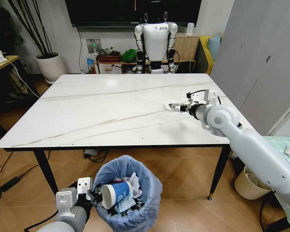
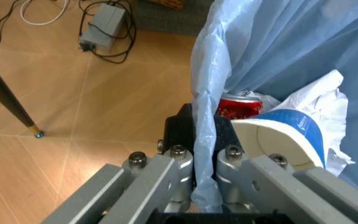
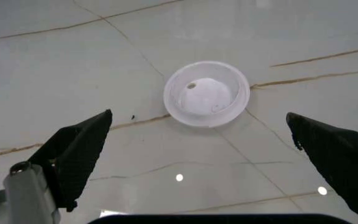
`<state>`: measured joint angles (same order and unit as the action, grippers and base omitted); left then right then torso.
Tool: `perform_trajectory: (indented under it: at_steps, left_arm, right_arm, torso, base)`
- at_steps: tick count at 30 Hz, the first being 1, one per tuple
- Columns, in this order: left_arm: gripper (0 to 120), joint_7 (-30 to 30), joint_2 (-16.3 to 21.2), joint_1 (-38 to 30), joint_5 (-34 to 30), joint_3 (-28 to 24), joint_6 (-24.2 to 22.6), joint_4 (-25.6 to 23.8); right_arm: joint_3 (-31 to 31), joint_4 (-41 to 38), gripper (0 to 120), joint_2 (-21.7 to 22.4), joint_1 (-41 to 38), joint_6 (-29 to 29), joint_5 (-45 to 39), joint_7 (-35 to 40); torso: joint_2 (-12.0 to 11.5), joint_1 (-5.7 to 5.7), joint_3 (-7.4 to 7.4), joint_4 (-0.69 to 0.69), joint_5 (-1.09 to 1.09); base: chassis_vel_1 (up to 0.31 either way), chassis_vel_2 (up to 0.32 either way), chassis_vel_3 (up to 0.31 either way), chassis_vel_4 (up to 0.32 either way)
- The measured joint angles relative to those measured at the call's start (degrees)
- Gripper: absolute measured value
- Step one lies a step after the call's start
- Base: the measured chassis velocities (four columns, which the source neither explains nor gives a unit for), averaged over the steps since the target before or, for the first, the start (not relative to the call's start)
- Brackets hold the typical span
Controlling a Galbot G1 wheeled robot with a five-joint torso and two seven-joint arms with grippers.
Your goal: Pick up the trash bin and place the trash from the table into it.
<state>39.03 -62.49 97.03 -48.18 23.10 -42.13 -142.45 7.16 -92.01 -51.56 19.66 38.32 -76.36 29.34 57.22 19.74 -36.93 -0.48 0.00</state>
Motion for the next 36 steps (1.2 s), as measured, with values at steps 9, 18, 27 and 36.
perform_trajectory:
  at_steps: [9, 18, 27, 36]
  left_arm:
    - [0, -0.52, -0.11, -0.67, -0.03, -0.27, 0.0, 0.82]
    - [0, -0.73, -0.16, -1.07, -0.19, -0.27, 0.0, 1.36]
    - [0, -0.76, -0.22, -1.2, -0.59, 0.1, 0.0, 1.56]
    - [0, -0.76, -0.01, -1.54, -1.3, 0.76, 0.0, 1.7]
  right_arm:
    - [3.92, 10.99, 100, -1.97, -6.61, 2.09, 0.03, -2.03]
    - [5.45, 15.92, 100, -4.18, -8.15, 2.84, 1.11, -3.12]
    - [6.36, 20.55, 95, -7.14, -9.73, 2.73, 2.94, -4.28]
    - [6.53, 22.73, 80, -7.81, -9.86, 2.51, 4.51, -5.66]
  torso:
    - [0.0, 0.0, 0.0, -0.01, 0.01]
    - [0.0, -0.01, 0.0, -0.01, 0.0]
    - [0.01, -0.01, 0.0, 0.0, 0.0]
    - [0.01, -0.01, 0.0, 0.0, 0.0]
  base:
    - [0.0, 0.0, 0.0, 0.0]
    - [0.0, 0.0, 0.0, 0.0]
    - [0.0, 0.0, 0.0, 0.0]
    - [0.0, 0.0, 0.0, 0.0]
